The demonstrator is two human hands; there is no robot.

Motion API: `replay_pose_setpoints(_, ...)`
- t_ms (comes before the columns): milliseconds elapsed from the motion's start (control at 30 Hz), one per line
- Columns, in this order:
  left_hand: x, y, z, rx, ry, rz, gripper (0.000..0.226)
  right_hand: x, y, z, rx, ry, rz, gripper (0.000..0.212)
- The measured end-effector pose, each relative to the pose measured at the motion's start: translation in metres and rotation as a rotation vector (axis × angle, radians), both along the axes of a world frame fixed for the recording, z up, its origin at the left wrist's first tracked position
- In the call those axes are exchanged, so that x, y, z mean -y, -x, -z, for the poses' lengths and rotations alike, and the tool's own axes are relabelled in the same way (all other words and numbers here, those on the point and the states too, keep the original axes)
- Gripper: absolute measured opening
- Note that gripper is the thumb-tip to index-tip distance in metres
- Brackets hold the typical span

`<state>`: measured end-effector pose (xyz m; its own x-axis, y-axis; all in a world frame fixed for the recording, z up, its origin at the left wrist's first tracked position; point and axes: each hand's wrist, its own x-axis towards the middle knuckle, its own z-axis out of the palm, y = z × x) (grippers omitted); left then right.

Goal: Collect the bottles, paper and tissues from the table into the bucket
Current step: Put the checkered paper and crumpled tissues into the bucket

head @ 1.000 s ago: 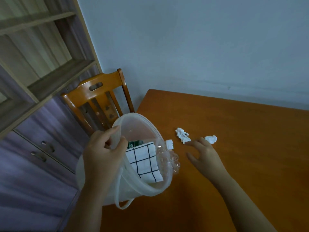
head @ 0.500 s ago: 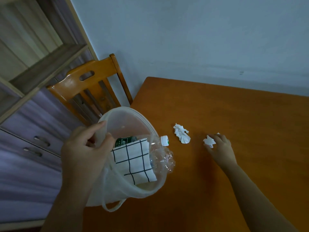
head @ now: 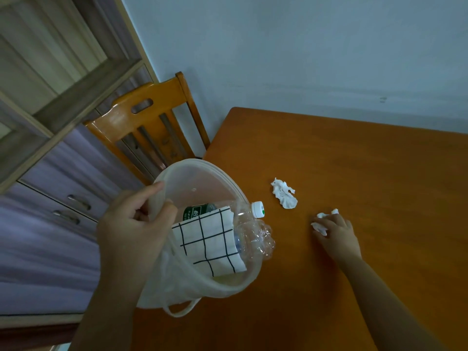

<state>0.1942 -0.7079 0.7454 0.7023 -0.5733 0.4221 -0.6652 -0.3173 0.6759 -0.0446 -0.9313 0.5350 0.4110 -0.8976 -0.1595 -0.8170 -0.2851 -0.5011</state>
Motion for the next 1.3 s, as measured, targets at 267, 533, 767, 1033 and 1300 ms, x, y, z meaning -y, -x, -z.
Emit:
replay_pose_setpoints(267, -0.029, -0.002, -0.001, -0.065, 0.051, -0.018, 0.040, -0.063, 0.005, -0.001, 0.117, -0.038, 0.065, 0.027)
replay_pose_setpoints(533, -0.061, -0.026, 0.005, -0.099, 0.055, 0.032, 0.037, -0.125, -0.022, -0.040, 0.335, 0.111, 0.104, 0.015)
replay_pose_setpoints(767, -0.078, -0.062, 0.001, -0.168, 0.088, 0.050, 0.035, -0.157, -0.089, -0.125, 0.568, 0.184, 0.020, 0.010)
replay_pose_setpoints(1033, -0.086, -0.094, -0.001, -0.156, 0.110, 0.044, 0.034, -0.188, -0.163, -0.179, 0.609, 0.193, -0.299, 0.016)
replay_pose_setpoints(1300, -0.070, -0.111, -0.004, -0.129, 0.103, 0.057, 0.032, -0.182, -0.201, -0.183, 0.505, 0.094, -0.527, 0.035)
